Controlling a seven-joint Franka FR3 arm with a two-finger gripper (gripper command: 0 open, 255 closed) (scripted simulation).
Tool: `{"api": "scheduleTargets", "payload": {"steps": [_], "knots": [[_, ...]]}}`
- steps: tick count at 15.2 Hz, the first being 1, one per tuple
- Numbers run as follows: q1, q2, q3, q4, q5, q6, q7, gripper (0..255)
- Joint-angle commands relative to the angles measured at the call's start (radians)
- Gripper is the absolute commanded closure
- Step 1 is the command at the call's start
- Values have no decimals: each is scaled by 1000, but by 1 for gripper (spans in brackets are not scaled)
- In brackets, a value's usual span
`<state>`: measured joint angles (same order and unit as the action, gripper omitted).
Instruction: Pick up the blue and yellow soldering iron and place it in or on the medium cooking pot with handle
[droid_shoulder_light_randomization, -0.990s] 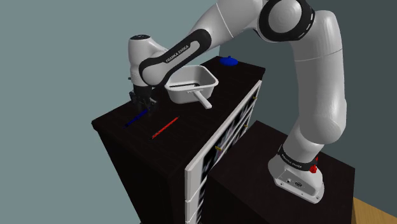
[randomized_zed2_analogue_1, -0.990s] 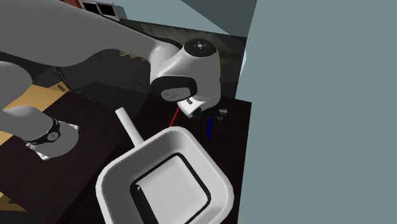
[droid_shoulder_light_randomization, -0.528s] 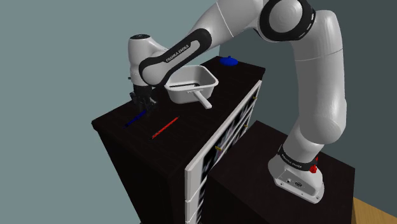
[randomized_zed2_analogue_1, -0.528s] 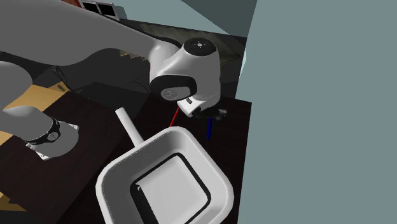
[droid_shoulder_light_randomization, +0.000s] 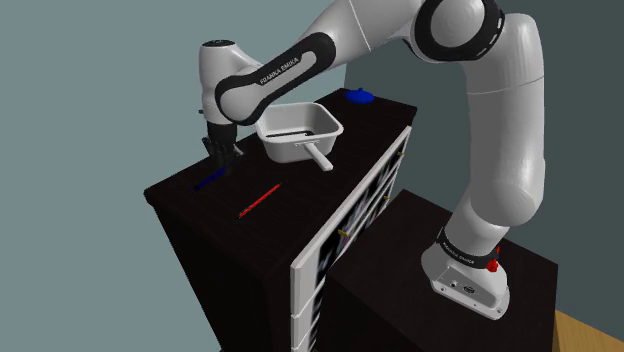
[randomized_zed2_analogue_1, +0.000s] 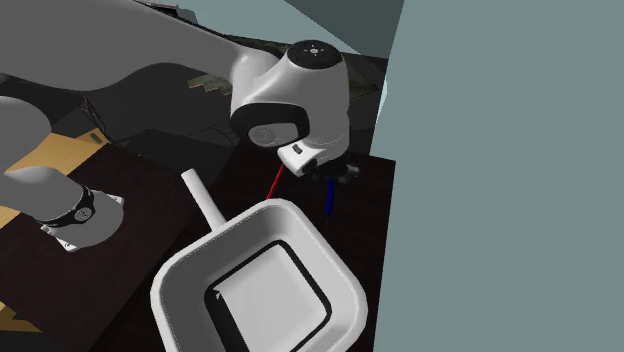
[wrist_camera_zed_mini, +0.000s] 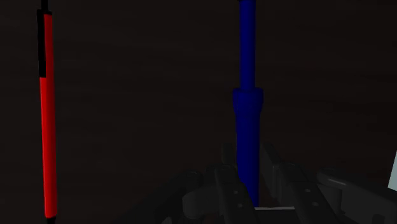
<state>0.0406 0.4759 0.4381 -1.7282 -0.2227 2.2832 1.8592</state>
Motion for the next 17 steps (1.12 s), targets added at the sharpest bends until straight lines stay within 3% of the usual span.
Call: {"api": "scheduleTargets", "payload": {"steps": [1,17], "knots": [[-3,-12,4,7,7,-19,-4,255],[-15,-91,30,115,55,-198,-32,255]]}}
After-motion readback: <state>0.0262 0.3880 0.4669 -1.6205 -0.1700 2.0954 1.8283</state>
